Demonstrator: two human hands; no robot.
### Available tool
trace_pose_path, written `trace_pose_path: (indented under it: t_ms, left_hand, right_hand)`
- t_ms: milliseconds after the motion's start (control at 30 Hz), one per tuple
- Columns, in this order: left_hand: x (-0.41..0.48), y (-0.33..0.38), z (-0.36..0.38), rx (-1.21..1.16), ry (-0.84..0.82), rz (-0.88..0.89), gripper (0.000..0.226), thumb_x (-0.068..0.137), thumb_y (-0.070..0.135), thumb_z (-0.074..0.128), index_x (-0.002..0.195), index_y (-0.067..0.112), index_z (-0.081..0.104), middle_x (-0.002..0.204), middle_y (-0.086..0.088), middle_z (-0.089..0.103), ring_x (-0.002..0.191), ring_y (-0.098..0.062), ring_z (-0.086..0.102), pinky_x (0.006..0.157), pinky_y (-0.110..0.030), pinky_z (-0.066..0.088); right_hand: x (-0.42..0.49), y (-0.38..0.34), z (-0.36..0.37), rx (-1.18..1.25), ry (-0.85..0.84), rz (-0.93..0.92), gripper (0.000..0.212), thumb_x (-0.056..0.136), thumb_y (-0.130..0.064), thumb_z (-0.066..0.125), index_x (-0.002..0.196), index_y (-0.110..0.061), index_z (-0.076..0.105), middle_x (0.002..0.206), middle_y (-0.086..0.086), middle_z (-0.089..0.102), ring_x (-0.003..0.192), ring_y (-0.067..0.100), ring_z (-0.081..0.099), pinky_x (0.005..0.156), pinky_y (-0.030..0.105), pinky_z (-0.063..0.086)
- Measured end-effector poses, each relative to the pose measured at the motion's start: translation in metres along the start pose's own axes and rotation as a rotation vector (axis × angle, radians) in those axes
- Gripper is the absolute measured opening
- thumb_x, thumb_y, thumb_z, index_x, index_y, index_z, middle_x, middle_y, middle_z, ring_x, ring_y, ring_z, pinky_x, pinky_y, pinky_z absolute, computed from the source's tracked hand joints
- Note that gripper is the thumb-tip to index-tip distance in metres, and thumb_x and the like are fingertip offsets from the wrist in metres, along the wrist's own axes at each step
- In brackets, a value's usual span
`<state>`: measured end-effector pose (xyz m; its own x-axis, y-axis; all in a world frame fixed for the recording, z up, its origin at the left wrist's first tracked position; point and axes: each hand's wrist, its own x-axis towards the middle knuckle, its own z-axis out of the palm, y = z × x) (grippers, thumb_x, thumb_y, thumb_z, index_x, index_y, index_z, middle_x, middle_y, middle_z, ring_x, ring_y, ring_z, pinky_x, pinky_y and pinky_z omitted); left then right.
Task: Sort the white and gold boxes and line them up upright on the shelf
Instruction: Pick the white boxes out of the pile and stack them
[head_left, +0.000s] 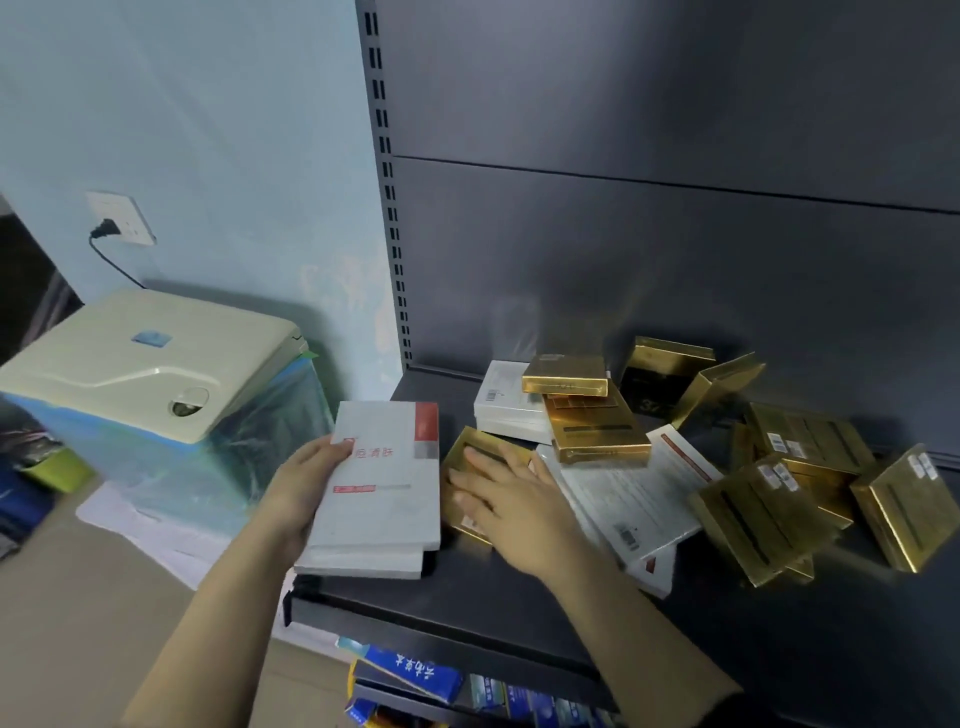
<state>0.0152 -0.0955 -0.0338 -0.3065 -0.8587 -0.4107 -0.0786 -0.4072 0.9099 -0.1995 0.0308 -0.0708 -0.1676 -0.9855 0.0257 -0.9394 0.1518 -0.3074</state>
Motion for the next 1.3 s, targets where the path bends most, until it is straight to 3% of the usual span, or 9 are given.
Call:
trace_pose_path:
  t_ms: [133, 333, 500, 600, 700, 833, 967, 1100, 1300]
  left_hand:
    - [-0.002, 0.005, 0.028, -0.01, -0.041, 0.013, 0.01, 0.095, 0.018, 0.058, 0.096, 0.013, 0.066, 0.071, -0.009, 0.077, 0.054, -0.021, 0.072, 0.045, -0.029, 0.057]
    - [-0.001, 0.001, 0.04, 0.103, -0.012, 0.025, 0.012, 0.095, 0.02, 0.056, 0.095, 0.013, 0.064, 0.071, -0.009, 0.077, 0.057, -0.023, 0.072, 0.058, -0.039, 0.06]
    - [-0.003, -0.006, 0.071, 0.265, -0.064, 0.044, 0.018, 0.095, 0.022, 0.052, 0.092, 0.016, 0.069, 0.092, -0.012, 0.078, 0.083, -0.031, 0.073, 0.084, -0.05, 0.057]
    - [0.0, -0.013, 0.093, 0.495, 0.013, 0.1, 0.024, 0.086, 0.032, 0.049, 0.089, 0.015, 0.066, 0.108, -0.014, 0.069, 0.103, -0.035, 0.062, 0.094, -0.045, 0.049]
    - [0.003, -0.015, 0.107, 0.712, 0.17, 0.19, 0.05, 0.079, 0.037, 0.059, 0.121, 0.012, 0.055, 0.133, -0.018, 0.047, 0.123, -0.038, 0.039, 0.103, -0.046, 0.035]
    - [0.006, 0.004, 0.14, 0.825, 0.219, 0.56, 0.067, 0.08, 0.023, 0.066, 0.142, 0.016, 0.04, 0.137, -0.016, 0.048, 0.125, -0.037, 0.041, 0.101, -0.048, 0.036]
    - [0.017, 0.017, 0.193, 1.185, -0.062, 0.812, 0.054, 0.08, 0.042, 0.067, 0.13, 0.025, 0.052, 0.134, -0.003, 0.055, 0.123, -0.027, 0.046, 0.099, -0.042, 0.039]
    - [0.034, 0.011, 0.226, 1.505, -0.215, 0.831, 0.072, 0.078, 0.051, 0.069, 0.138, 0.02, 0.045, 0.147, -0.004, 0.046, 0.135, -0.027, 0.039, 0.11, -0.046, 0.029]
    - [0.05, 0.014, 0.236, 1.715, -0.327, 0.981, 0.079, 0.081, 0.06, 0.06, 0.147, 0.024, 0.036, 0.15, -0.007, 0.045, 0.136, -0.031, 0.041, 0.116, -0.052, 0.015]
  right_hand:
    - [-0.017, 0.025, -0.007, 0.13, -0.018, 0.173, 0.079, 0.079, -0.077, -0.012, 0.138, -0.056, 0.035, 0.155, -0.027, 0.023, 0.148, 0.01, 0.01, 0.121, 0.05, 0.005]
    - [-0.053, 0.05, -0.03, 0.4, 0.025, 0.263, 0.053, 0.086, -0.07, 0.024, 0.123, -0.049, 0.056, 0.137, -0.026, 0.05, 0.126, -0.005, 0.045, 0.112, 0.029, 0.033]
    - [-0.066, 0.066, -0.048, 0.041, -0.016, 0.302, 0.041, 0.097, -0.044, 0.036, 0.134, -0.033, 0.052, 0.14, -0.016, 0.052, 0.114, 0.005, 0.055, 0.087, 0.024, 0.048]
    - [-0.069, 0.061, -0.066, 0.057, 0.032, 0.331, 0.032, 0.093, -0.05, 0.04, 0.094, -0.034, 0.067, 0.095, -0.015, 0.07, 0.076, -0.002, 0.058, 0.059, 0.015, 0.036]
    - [-0.074, 0.06, -0.086, 0.019, 0.328, 0.244, 0.018, 0.09, -0.047, 0.045, 0.085, -0.038, 0.06, 0.068, -0.018, 0.058, 0.065, -0.002, 0.056, 0.056, 0.011, 0.034]
    - [-0.058, 0.065, -0.103, -0.254, 0.506, 0.176, 0.053, 0.075, -0.053, 0.066, 0.123, -0.035, 0.054, 0.12, -0.01, 0.06, 0.111, 0.012, 0.053, 0.09, 0.032, 0.047]
    - [-0.027, 0.074, -0.097, -0.341, 0.104, 0.302, 0.109, 0.067, -0.048, 0.075, 0.15, -0.035, 0.005, 0.162, -0.001, 0.008, 0.148, 0.033, 0.004, 0.114, 0.056, 0.002]
    - [-0.024, 0.077, -0.094, -0.22, 0.149, 0.352, 0.097, 0.071, -0.014, 0.073, 0.145, -0.038, 0.016, 0.154, -0.003, 0.024, 0.141, 0.028, 0.026, 0.112, 0.054, 0.027]
    - [-0.067, 0.105, -0.132, -0.083, 0.31, 0.439, 0.071, 0.081, -0.008, 0.069, 0.14, -0.03, 0.036, 0.145, -0.005, 0.036, 0.126, 0.02, 0.046, 0.1, 0.041, 0.048]
